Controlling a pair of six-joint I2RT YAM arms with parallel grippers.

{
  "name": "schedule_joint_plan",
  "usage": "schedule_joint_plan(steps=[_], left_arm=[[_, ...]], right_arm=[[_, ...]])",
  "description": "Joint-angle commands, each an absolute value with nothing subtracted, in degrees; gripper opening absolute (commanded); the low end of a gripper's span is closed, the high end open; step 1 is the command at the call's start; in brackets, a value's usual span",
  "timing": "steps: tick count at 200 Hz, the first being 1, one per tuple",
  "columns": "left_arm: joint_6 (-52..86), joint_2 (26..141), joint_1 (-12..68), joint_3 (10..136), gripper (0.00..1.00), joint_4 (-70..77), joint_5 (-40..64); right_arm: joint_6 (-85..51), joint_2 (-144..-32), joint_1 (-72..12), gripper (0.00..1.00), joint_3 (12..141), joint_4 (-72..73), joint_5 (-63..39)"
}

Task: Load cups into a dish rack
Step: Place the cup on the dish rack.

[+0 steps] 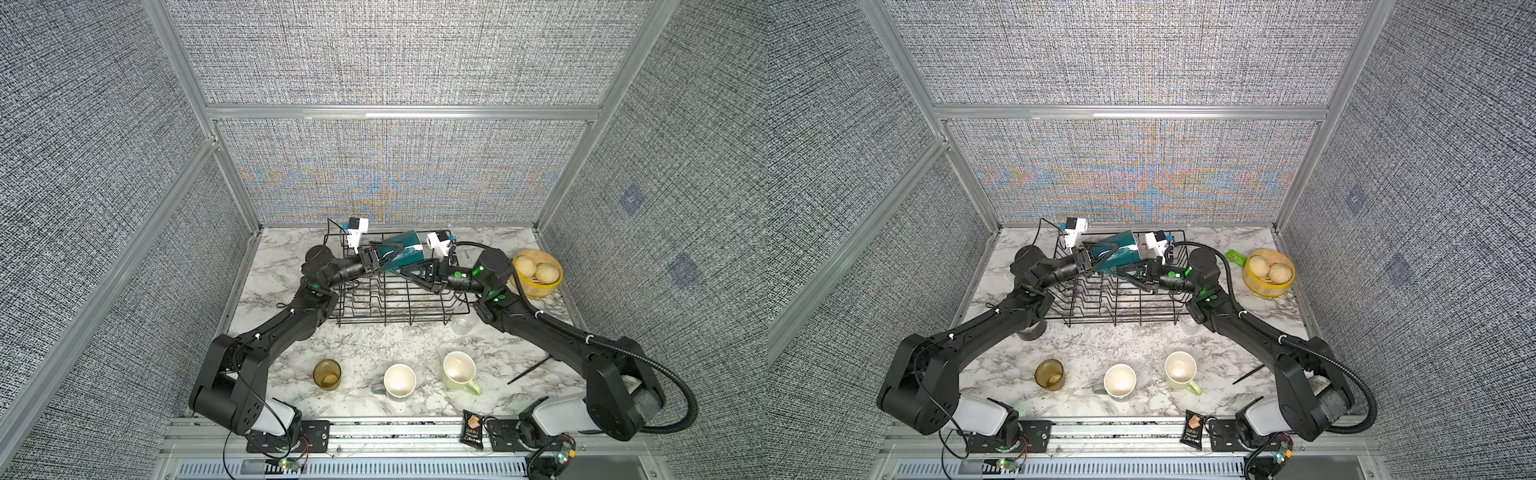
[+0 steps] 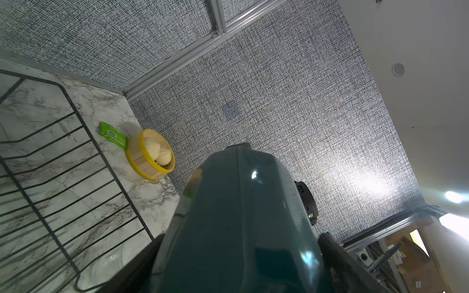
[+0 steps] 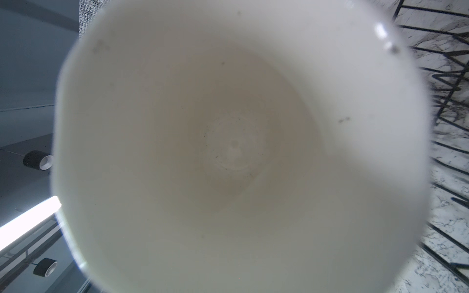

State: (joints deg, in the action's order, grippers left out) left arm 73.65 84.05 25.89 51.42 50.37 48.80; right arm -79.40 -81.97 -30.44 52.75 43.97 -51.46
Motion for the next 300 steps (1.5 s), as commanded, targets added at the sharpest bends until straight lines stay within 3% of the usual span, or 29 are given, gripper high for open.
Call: schedule_joint_plan(steps=[1, 37, 66, 152, 176, 235, 266, 300], left_arm=[[73.5, 84.2, 26.5, 51.6, 0.83, 52.2, 49.6], [76.2, 84.9, 26.7, 51.1, 0.71, 55.9, 50.2], [73.8, 84.2, 26.8, 51.3, 0.63, 52.4, 50.0], [61.5, 77.9, 26.8, 51.4, 0.59, 34.3, 43.8], [59.7, 77.4, 26.8, 52.0, 0.59, 32.7, 44.1], [44.4, 74.7, 26.8, 56.1, 0.55, 12.0, 39.0], [37.7, 74.3, 27.0, 58.9, 0.54, 0.1, 32.4], [35.1, 75.9, 28.6, 60.6, 0.49, -5.0, 27.2]], right_arm=[[-80.0, -82.2, -30.9, 0.0, 53.4, 49.1, -52.6], [-79.7, -82.5, -30.9, 0.0, 53.2, 47.9, -51.2], [-79.3, -82.4, -30.9, 0.2, 52.6, 47.4, -50.1], [-70.5, -75.1, -30.4, 0.51, 49.9, 38.3, -45.6], [-69.8, -71.3, -29.2, 0.69, 46.5, 36.5, -41.1], [-58.9, -62.8, -26.1, 0.7, 43.0, 19.0, -34.9], [-46.1, -55.6, -25.9, 0.69, 44.5, -1.4, -22.1], [-35.3, -50.6, -25.0, 0.69, 45.8, -14.3, -9.4]])
